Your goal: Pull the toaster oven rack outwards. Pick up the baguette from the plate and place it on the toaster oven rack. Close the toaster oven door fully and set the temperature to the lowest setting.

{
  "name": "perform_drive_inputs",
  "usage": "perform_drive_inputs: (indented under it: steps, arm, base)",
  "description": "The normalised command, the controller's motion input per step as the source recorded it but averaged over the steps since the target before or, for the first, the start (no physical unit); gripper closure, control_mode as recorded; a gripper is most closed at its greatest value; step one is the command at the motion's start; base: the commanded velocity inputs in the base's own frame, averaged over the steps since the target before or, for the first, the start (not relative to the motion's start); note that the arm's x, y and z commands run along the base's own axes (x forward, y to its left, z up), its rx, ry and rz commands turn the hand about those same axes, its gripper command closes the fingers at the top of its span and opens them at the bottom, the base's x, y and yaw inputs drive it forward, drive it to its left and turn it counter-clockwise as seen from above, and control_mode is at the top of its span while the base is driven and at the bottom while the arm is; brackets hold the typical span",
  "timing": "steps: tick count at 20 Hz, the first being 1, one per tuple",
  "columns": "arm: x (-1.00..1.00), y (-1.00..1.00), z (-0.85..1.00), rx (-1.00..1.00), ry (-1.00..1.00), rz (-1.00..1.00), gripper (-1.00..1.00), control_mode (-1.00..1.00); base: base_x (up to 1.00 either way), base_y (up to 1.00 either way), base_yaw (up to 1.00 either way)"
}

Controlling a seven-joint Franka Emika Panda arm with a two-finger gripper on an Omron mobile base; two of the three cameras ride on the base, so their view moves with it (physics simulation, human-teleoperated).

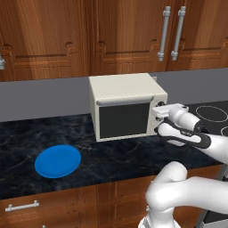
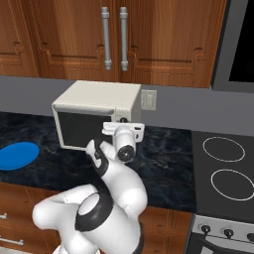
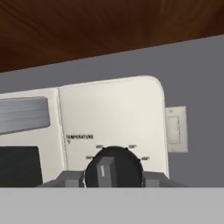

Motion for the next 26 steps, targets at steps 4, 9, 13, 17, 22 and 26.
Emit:
perform_drive_inputs:
  steps: [4, 9, 13, 17, 22, 26]
  arm:
    - [0.0, -0.46, 0.0, -0.24, 0.08, 0.15, 1.0, -1.0]
    - [0.01, -0.38, -0.01, -0.26, 0.04, 0.18, 1.0, -1.0]
    - [0.0, -0.37, -0.07, -0.25, 0.0, 0.19, 1.0, -1.0]
    - [0.04, -0.33, -0.02, -0.27, 0.0, 0.23, 1.0, -1.0]
    - [0.0, -0.33, 0.0, -0.3, 0.0, 0.26, 1.0, -1.0]
    - [0.0, -0.31, 0.0, -0.32, 0.0, 0.25, 1.0, -1.0]
  base:
    - [0.0, 0.0, 0.0]
    - [0.0, 0.0, 0.0]
    - [0.0, 0.0, 0.0]
    - [0.0, 0.0, 0.0]
    - [0.0, 0.0, 0.0]
    - [0.0, 0.0, 0.0]
